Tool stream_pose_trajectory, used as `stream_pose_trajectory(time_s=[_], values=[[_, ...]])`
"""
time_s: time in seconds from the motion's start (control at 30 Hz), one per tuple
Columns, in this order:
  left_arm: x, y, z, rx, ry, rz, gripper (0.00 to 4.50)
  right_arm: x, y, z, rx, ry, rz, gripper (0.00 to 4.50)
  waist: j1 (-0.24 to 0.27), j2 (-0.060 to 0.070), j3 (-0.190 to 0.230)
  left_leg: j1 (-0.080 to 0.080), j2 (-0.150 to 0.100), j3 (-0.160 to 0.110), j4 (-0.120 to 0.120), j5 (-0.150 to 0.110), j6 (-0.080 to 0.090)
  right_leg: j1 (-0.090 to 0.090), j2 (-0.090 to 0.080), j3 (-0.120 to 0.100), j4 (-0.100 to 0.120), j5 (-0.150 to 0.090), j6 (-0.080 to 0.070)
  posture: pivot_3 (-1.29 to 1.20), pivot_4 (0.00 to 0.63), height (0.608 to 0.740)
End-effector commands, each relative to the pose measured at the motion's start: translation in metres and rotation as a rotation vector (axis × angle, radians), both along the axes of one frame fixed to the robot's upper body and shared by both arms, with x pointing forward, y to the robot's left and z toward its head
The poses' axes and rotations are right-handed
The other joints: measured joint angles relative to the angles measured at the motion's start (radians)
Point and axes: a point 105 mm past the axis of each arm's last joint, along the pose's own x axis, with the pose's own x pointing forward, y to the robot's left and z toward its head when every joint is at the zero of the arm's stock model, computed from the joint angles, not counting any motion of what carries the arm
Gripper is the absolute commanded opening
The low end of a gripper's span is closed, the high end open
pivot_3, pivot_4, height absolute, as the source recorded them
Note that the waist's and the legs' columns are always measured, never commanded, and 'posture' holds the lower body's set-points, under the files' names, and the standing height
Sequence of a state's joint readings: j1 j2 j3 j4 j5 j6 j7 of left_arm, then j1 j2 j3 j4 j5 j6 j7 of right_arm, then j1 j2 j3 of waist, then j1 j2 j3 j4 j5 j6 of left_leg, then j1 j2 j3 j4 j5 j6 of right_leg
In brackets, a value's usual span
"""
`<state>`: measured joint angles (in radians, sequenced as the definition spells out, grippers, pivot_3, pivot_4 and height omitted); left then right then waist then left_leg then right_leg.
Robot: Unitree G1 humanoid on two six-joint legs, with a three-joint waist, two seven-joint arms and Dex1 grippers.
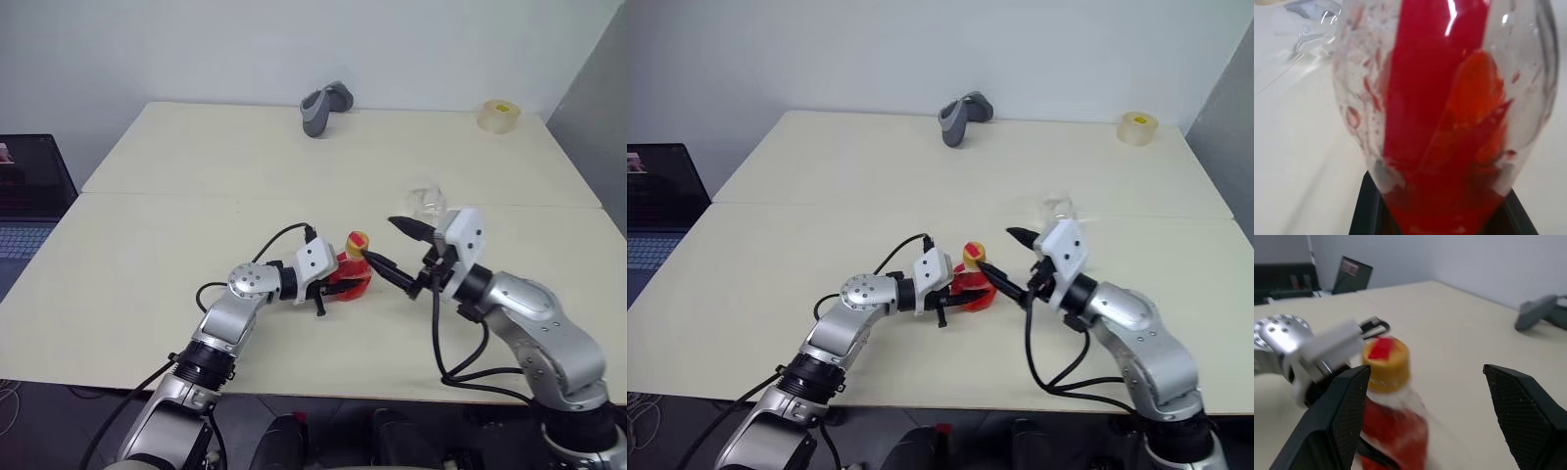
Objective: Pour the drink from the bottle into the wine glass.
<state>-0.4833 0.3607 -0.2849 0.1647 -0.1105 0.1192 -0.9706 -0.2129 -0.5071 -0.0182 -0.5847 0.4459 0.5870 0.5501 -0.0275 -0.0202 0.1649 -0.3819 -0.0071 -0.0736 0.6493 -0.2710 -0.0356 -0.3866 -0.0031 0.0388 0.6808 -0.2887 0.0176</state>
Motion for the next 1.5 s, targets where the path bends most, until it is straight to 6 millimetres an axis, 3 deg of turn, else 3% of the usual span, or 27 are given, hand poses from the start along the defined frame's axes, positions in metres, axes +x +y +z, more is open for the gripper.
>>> stream_pose_trajectory(time_s=[0.03,0.27,0.57,0.97,1.3,1.5], values=[[0.001,-0.001,0.006,-0.006,-0.029,-0.009,0.77,-0.006,-0.005,0.013,-0.006,-0.039,0.020,3.92,0.000,0.000,0.000,0.000,0.000,0.000,0.000,0.000,0.000,0.000,0.000,0.000,0.000,0.000,0.000,0.00,0.150,0.740],[0.002,-0.001,0.007,-0.006,-0.029,-0.007,0.77,-0.031,0.032,0.013,-0.016,-0.014,0.224,3.92,-0.001,0.000,0.000,0.000,0.000,0.000,-0.001,0.000,0.000,0.000,0.000,0.000,0.000,0.000,0.000,0.00,0.150,0.740],[0.001,-0.001,0.007,-0.002,-0.031,-0.008,0.77,-0.009,0.048,0.024,0.017,-0.115,0.136,3.92,-0.001,0.000,0.000,0.000,0.000,0.000,0.000,0.000,0.000,0.000,0.000,0.000,0.000,0.000,0.000,0.00,0.150,0.740],[0.002,0.000,0.007,0.000,-0.033,-0.004,0.77,0.003,0.027,0.020,-0.041,-0.144,0.055,3.92,-0.001,0.000,0.000,0.000,0.000,0.000,0.000,0.000,0.000,0.000,0.000,0.000,0.000,0.000,0.000,0.00,0.150,0.740],[0.002,-0.001,0.006,-0.003,-0.028,-0.007,0.77,-0.006,0.006,0.019,-0.082,-0.111,0.065,3.92,-0.001,0.000,0.000,0.000,0.000,0.000,0.000,0.000,0.000,0.000,0.000,0.000,0.000,0.000,0.000,0.00,0.150,0.740],[0.002,-0.001,0.006,-0.003,-0.028,-0.009,0.77,-0.019,0.002,0.010,-0.104,0.001,0.140,3.92,0.000,0.000,0.000,0.000,0.000,0.000,0.000,0.000,0.000,0.000,0.000,0.000,0.000,0.000,0.000,0.00,0.150,0.740]])
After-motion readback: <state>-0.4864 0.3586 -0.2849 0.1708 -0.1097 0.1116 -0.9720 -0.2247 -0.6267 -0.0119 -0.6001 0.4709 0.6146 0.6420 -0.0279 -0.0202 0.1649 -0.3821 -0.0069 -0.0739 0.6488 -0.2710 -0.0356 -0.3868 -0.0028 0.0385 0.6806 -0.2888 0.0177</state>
